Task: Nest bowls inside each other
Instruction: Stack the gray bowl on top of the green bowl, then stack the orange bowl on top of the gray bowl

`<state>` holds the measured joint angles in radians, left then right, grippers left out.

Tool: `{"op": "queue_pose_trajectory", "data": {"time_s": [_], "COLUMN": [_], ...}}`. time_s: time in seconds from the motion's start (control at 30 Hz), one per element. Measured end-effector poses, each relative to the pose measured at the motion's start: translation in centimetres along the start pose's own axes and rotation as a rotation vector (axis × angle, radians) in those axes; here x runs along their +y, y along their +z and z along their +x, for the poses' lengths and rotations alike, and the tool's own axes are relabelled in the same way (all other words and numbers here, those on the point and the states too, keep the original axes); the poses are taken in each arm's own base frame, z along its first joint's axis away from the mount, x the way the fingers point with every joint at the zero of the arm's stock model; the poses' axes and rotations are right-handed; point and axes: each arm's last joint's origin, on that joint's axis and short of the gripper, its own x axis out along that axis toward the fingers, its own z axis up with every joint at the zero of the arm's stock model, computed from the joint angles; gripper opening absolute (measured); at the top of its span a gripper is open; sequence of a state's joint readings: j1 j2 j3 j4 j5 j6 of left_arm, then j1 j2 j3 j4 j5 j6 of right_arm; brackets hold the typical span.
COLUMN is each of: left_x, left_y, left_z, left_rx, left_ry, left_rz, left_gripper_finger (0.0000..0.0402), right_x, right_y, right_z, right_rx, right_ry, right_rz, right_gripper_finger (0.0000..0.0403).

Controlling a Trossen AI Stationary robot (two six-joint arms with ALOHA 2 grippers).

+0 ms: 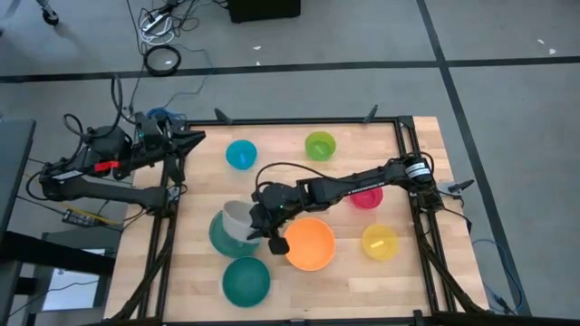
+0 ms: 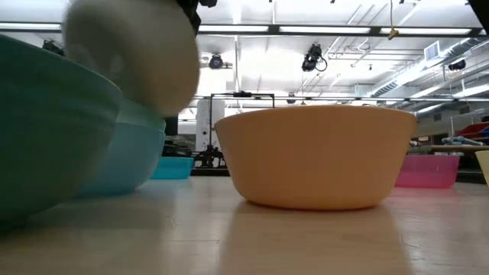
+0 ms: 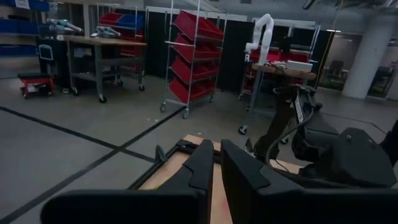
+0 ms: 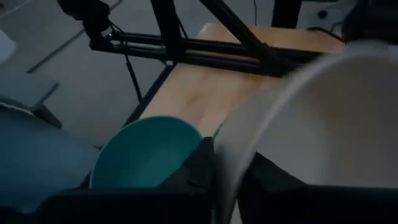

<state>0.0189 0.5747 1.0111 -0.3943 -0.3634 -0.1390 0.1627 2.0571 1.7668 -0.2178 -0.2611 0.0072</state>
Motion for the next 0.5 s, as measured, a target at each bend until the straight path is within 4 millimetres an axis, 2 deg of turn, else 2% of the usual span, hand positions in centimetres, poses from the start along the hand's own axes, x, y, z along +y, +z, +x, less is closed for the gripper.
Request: {"op": "queue_pose_trajectory", "data": {"time_s": [0.23,0.5], "left_x": [0.0,0.0], "left_y": [0.0,-0.01], "left_z": [0.0,0.0], "left_rx": [0.0,0.001], "left_ry": [-0.001,-0.001], "left_rz": [-0.002,-0.002], "left_gripper_finger": [0.0039,0.0039], "right_x": [0.03,0.03], "right_y": [-0.05,-0.05], "right_z": [0.01,0.01], "right_rx": [0.005,0.005], "right_ry": [-0.002,-0.003], "right_rz": [0.027,0.026], "right_gripper_finger": [0.0116,0.0129]}}
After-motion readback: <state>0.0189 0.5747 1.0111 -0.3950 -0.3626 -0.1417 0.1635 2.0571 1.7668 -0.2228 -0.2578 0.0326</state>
